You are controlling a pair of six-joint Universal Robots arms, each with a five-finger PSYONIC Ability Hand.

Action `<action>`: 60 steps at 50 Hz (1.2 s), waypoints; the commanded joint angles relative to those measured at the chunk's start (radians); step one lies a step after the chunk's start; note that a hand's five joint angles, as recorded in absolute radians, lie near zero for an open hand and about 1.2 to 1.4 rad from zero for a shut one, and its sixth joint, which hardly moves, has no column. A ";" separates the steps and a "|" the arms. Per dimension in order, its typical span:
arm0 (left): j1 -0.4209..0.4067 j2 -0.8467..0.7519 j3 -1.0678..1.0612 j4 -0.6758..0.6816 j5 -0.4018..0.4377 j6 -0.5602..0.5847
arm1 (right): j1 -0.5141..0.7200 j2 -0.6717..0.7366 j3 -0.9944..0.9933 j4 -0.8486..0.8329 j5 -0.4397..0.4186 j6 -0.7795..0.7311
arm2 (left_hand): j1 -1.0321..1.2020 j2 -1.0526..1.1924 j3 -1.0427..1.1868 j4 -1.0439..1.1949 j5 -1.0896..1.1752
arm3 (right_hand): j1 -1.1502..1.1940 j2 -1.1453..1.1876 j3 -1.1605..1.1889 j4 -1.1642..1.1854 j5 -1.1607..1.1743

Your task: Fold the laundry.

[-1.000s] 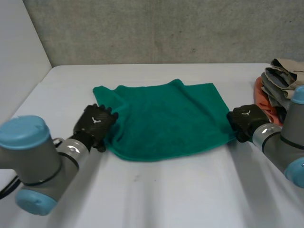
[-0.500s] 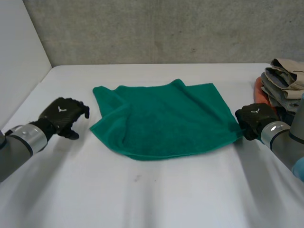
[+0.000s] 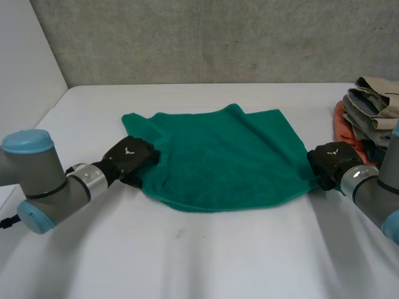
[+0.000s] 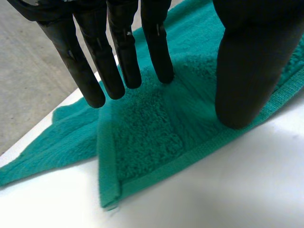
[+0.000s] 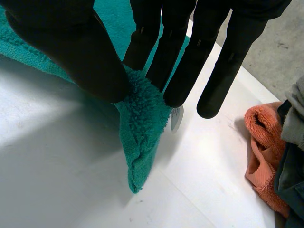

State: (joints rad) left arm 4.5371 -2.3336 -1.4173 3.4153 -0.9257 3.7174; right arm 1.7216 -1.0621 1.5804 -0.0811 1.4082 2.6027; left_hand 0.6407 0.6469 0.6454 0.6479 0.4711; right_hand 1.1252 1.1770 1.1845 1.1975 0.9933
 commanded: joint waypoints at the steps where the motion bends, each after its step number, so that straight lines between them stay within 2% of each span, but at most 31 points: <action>1: -0.026 -0.062 0.083 -0.040 -0.010 0.001 | -0.004 0.002 0.000 0.000 0.000 -0.001 | 0.245 0.239 0.240 0.238 0.240 | 0.271 0.219 0.212 0.199 0.228; 2: -0.027 -0.073 0.093 -0.045 -0.016 0.001 | -0.005 0.002 0.000 0.000 0.000 -0.001 | 0.303 0.297 0.299 0.296 0.298 | 0.271 0.219 0.212 0.199 0.228; 5: -0.033 -0.099 0.133 -0.065 -0.048 0.004 | -0.007 0.002 -0.002 0.000 0.002 -0.001 | 0.746 0.739 0.741 0.738 0.741 | 0.271 0.219 0.212 0.199 0.228; 10: -0.036 -0.084 0.152 -0.085 -0.143 -0.002 | -0.005 -0.007 -0.011 0.004 0.014 -0.004 | 0.756 0.749 0.751 0.748 0.751 | 0.271 0.219 0.212 0.199 0.228; 12: -0.041 0.000 0.143 -0.091 -0.182 -0.014 | -0.005 -0.010 -0.017 0.007 0.015 -0.004 | 0.756 0.749 0.751 0.748 0.751 | 0.271 0.219 0.212 0.199 0.228; 15: -0.033 0.171 0.062 -0.094 -0.190 -0.030 | -0.007 -0.030 -0.029 0.049 0.014 -0.007 | 0.756 0.749 0.751 0.748 0.751 | 0.271 0.219 0.212 0.199 0.228; 21: -0.029 0.445 -0.087 -0.125 -0.199 -0.028 | -0.004 -0.208 -0.094 0.275 0.015 -0.094 | 0.756 0.749 0.751 0.748 0.751 | 0.271 0.219 0.212 0.199 0.228; 25: 0.014 0.659 -0.176 -0.243 -0.200 -0.022 | 0.001 -0.337 -0.140 0.388 0.021 -0.151 | 0.756 0.749 0.751 0.748 0.751 | 0.271 0.219 0.212 0.199 0.228; 27: 0.039 0.723 -0.187 -0.298 -0.200 -0.022 | 0.000 -0.416 -0.172 0.424 0.021 -0.182 | 0.756 0.749 0.751 0.748 0.751 | 0.271 0.219 0.212 0.199 0.228; 32: 0.098 0.827 -0.184 -0.470 -0.194 -0.016 | -0.005 -0.501 -0.255 0.475 0.035 -0.228 | 0.756 0.749 0.751 0.748 0.751 | 0.271 0.219 0.212 0.199 0.228; 37: 0.160 0.812 -0.181 -0.519 -0.196 0.013 | -0.002 -0.484 -0.310 0.540 0.043 -0.237 | 0.756 0.749 0.751 0.748 0.751 | 0.271 0.219 0.212 0.199 0.228; 40: 0.163 0.739 -0.192 -0.513 -0.200 0.070 | 0.007 -0.412 -0.319 0.557 0.049 -0.237 | 0.756 0.749 0.751 0.748 0.751 | 0.271 0.219 0.212 0.199 0.228; 45: 0.160 0.561 -0.140 -0.504 -0.205 0.170 | 0.024 -0.219 -0.376 0.550 0.051 -0.224 | 0.756 0.749 0.751 0.748 0.751 | 0.271 0.219 0.212 0.199 0.228; 49: 0.096 0.384 0.047 -0.443 -0.249 0.187 | 0.041 -0.041 -0.555 0.494 0.124 -0.198 | 0.756 0.749 0.751 0.748 0.751 | 0.271 0.219 0.212 0.199 0.228; 50: 0.050 0.323 0.151 -0.408 -0.278 0.185 | 0.047 -0.012 -0.597 0.475 0.136 -0.190 | 0.756 0.749 0.751 0.748 0.751 | 0.271 0.219 0.212 0.199 0.228; 53: -0.003 0.242 0.312 -0.337 -0.324 0.176 | 0.082 0.074 -0.768 0.379 0.181 -0.156 | 0.756 0.749 0.751 0.748 0.751 | 0.271 0.219 0.212 0.199 0.228; 54: -0.021 0.200 0.413 -0.276 -0.355 0.165 | 0.088 0.085 -0.808 0.348 0.184 -0.142 | 0.756 0.749 0.751 0.748 0.751 | 0.271 0.219 0.212 0.199 0.228; 56: -0.030 0.174 0.501 -0.199 -0.375 0.139 | 0.093 0.105 -0.915 0.231 0.190 -0.087 | 0.756 0.749 0.751 0.748 0.751 | 0.271 0.219 0.212 0.199 0.228; 57: -0.036 0.169 0.567 -0.104 -0.393 0.101 | 0.093 0.108 -0.950 0.175 0.190 -0.066 | 0.756 0.749 0.751 0.748 0.751 | 0.271 0.219 0.212 0.199 0.228; 60: -0.035 0.172 0.624 0.060 -0.412 0.030 | 0.098 0.103 -1.003 -0.004 0.190 0.002 | 0.756 0.749 0.751 0.748 0.751 | 0.271 0.219 0.212 0.199 0.228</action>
State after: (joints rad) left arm 4.5216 -2.1356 -0.9773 3.2018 -1.2849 3.8587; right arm 1.8066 -0.9688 0.7296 0.1956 1.5904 2.4953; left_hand 1.1321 1.1973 1.1923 1.2006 0.9982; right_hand 1.1252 1.1770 1.1849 1.1977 1.0153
